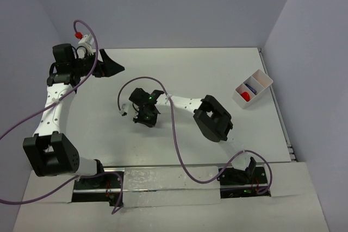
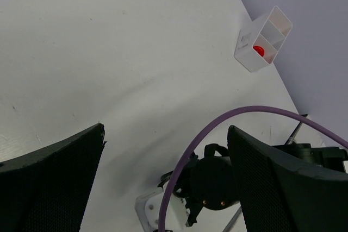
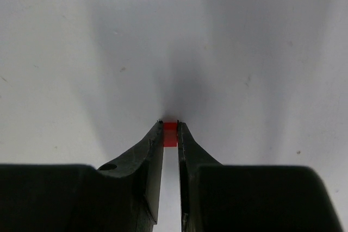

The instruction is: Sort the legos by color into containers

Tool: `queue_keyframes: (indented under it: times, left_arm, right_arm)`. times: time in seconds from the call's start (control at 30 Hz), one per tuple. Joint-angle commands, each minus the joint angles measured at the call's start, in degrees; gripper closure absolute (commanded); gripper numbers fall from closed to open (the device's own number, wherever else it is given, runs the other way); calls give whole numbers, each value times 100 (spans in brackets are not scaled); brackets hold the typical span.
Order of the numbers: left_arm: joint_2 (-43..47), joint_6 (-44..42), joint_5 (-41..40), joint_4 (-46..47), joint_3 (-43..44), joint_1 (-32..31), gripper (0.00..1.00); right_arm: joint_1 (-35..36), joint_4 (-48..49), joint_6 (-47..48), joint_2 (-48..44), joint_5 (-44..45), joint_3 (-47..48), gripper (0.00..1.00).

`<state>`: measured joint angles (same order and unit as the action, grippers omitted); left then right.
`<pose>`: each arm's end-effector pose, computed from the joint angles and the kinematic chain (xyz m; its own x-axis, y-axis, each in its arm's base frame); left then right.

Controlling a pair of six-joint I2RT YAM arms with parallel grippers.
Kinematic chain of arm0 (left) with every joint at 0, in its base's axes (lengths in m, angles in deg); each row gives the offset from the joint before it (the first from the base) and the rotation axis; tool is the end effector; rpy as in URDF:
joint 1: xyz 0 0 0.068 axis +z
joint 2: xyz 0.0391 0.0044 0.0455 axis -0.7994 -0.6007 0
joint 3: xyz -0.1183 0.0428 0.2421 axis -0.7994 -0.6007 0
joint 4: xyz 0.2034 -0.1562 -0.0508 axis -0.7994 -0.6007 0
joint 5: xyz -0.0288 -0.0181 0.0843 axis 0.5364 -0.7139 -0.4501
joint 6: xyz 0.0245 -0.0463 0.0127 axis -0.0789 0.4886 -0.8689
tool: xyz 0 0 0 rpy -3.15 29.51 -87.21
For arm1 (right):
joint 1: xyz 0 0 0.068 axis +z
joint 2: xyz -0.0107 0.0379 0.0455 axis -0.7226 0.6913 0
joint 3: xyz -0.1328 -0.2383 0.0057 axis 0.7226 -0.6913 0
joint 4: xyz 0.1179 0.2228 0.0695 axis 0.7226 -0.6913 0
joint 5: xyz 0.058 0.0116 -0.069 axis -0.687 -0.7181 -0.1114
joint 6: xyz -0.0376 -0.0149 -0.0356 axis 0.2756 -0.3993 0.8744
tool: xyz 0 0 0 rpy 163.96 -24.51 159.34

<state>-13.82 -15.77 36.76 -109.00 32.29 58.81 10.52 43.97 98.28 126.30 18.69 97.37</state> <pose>0.3132 0.0039 0.3594 -0.5940 -0.2195 -0.7739 0.4820 0.6731 -0.5609 0.2505 0.3937 0.1649 -0.0780 -0.9145 -0.3971 -0.9953 0.0941 -0.0212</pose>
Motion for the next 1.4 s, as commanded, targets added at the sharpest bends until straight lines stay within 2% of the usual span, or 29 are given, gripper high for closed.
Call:
queue_keyframes:
  times: [0.0,0.27,0.37,0.4,0.47,0.63,0.83,1.23,1.37]
  left_arm:
    - [107,-169,-105,150,240,15,1]
    - [156,-360,-386,127,175,-107,1]
    - [114,-556,-761,12,242,-384,1]
    - [112,-565,-781,-24,259,-398,1]
    - [95,-672,-1004,-63,305,-558,1]
    - [45,-752,-1287,-37,355,-1028,1]
    - [-93,-711,-1365,-18,448,-1174,1]
    - [-165,-723,-1453,-90,538,-1233,1]
    - [-187,-723,-1458,-115,578,-1233,1]
  right_arm:
    - [-525,-211,-201,-746,-25,-86,96]
    - [-1999,-814,-130,-2113,-244,-541,98]
    - [-2889,-1084,99,-2603,-150,-823,98]
    - [-2927,-1094,110,-2620,-117,-885,98]
    - [-3615,-1212,378,-2845,78,-1060,98]
    - [-4967,-1399,971,-2911,371,-1039,98]
    - [-5953,-1343,1400,-2605,736,-889,98]
    - [-6118,-861,1385,-2171,911,-1159,97]
    - [-6118,-769,1376,-2084,942,-1216,90]
